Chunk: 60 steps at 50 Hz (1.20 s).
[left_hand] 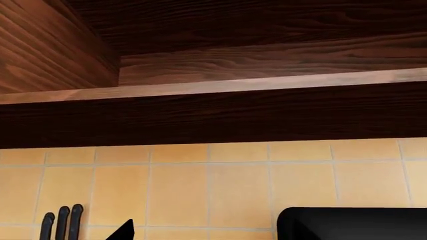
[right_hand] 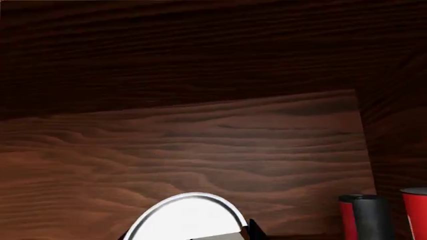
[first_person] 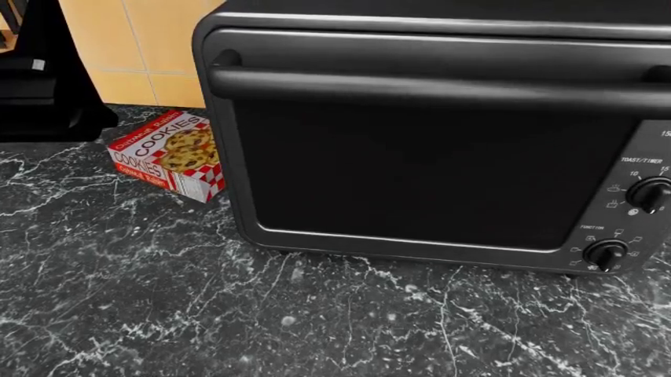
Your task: Pick the cans from the counter and place them in their designated side in the cabinet.
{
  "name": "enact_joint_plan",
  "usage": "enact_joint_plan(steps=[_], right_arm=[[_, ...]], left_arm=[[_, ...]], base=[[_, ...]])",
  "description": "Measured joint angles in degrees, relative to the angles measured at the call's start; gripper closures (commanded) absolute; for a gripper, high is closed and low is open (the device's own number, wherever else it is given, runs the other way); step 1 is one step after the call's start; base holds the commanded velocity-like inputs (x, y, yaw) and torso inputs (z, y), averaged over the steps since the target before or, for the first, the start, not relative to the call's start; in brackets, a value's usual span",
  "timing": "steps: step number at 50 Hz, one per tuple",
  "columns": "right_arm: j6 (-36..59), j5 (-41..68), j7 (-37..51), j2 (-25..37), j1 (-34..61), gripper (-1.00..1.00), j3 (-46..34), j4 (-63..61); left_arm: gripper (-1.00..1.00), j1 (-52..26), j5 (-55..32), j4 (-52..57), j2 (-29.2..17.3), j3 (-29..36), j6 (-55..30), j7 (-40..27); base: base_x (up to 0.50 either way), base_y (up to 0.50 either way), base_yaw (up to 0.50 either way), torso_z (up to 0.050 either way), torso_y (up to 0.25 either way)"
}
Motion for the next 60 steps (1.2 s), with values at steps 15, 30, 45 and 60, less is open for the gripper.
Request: enact_joint_plan(steps=[15,30,45,60], right_arm=[[-0.5,-1.7,-2.5,-3.4,2.5,1.00,-0.9,11.0],[0.0,-2.0,-1.1,-4.3,2.9,1.00,-0.3,16.5],[0.7,-2.3,-1.2,-5.3,3.7,1.00,0.3,20.5],[1.1,-3.6,-2.6,-5.7,4.1,-1.00,0.1,22.0]], left_arm=[[-1.00,0.2,0.3,-0.3,0.0,0.2,0.3,0.2],[-1.00,1.0,0.7,-0.4,-0.1,0.2,0.8,0.5],[-1.00,1.6,1.1,-0.6,-0.2,0.2,1.3,0.8],[-1.00,2.0,1.4,-0.7,-0.4,0.3,1.6,0.9]], base=[[0.00,0.00,0.00,0.000,0.001],[0.00,0.00,0.00,0.001,0.001],[0.00,0.00,0.00,0.000,0.001],[0.00,0.00,0.00,0.000,0.000]])
